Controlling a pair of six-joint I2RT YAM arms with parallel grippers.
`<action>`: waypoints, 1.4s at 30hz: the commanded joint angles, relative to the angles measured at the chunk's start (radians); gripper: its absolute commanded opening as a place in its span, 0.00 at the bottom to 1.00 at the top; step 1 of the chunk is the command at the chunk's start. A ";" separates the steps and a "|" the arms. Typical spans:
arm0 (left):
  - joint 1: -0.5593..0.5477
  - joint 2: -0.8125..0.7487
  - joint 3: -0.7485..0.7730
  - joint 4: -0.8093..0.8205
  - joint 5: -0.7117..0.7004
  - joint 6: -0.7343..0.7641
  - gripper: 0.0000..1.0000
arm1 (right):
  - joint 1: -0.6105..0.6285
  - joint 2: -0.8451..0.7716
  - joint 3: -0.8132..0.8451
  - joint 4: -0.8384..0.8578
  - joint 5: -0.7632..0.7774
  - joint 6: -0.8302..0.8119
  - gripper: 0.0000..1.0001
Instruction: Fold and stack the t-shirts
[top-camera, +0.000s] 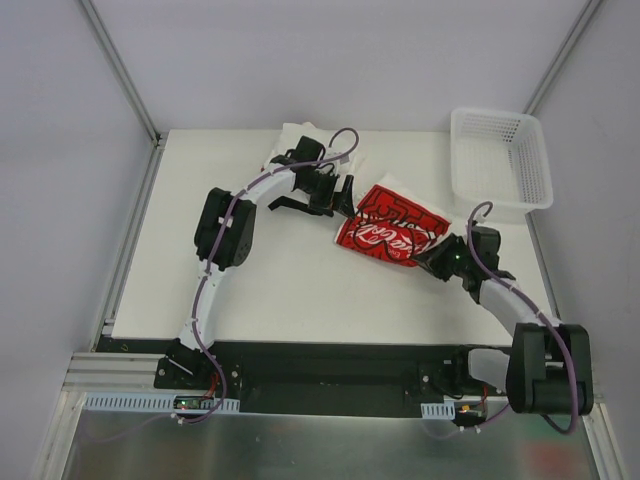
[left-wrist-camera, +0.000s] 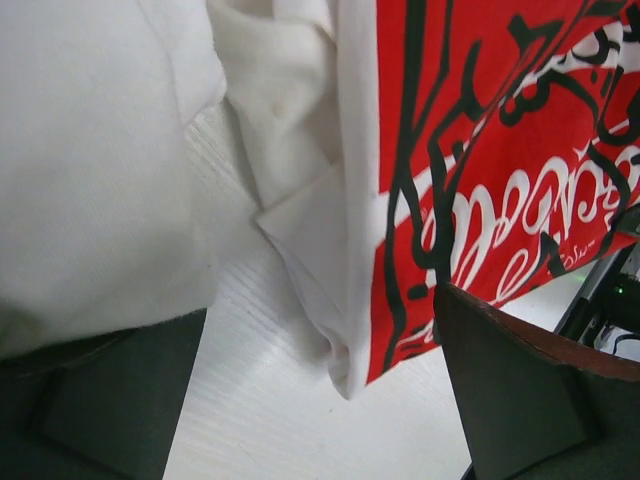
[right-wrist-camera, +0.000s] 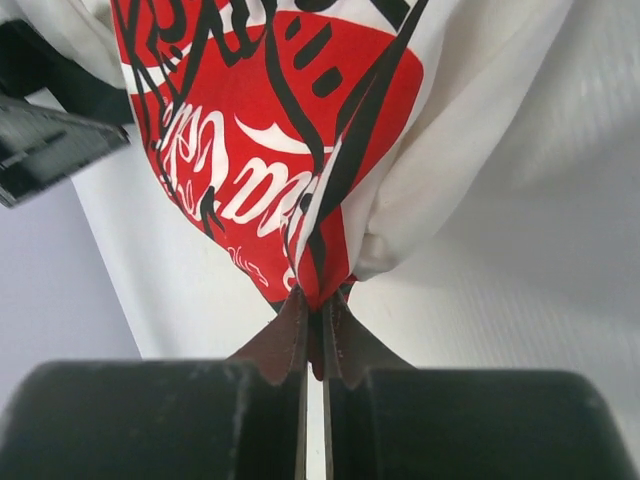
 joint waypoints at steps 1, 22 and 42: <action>-0.003 -0.063 -0.064 -0.033 -0.053 0.023 0.96 | 0.017 -0.162 -0.042 -0.169 0.027 -0.052 0.00; -0.097 0.068 0.106 0.057 0.143 -0.126 0.95 | 0.052 -0.216 -0.068 -0.162 0.058 -0.046 0.01; -0.153 0.231 0.212 0.162 0.237 -0.232 0.94 | 0.054 -0.287 -0.076 -0.224 0.083 -0.050 0.00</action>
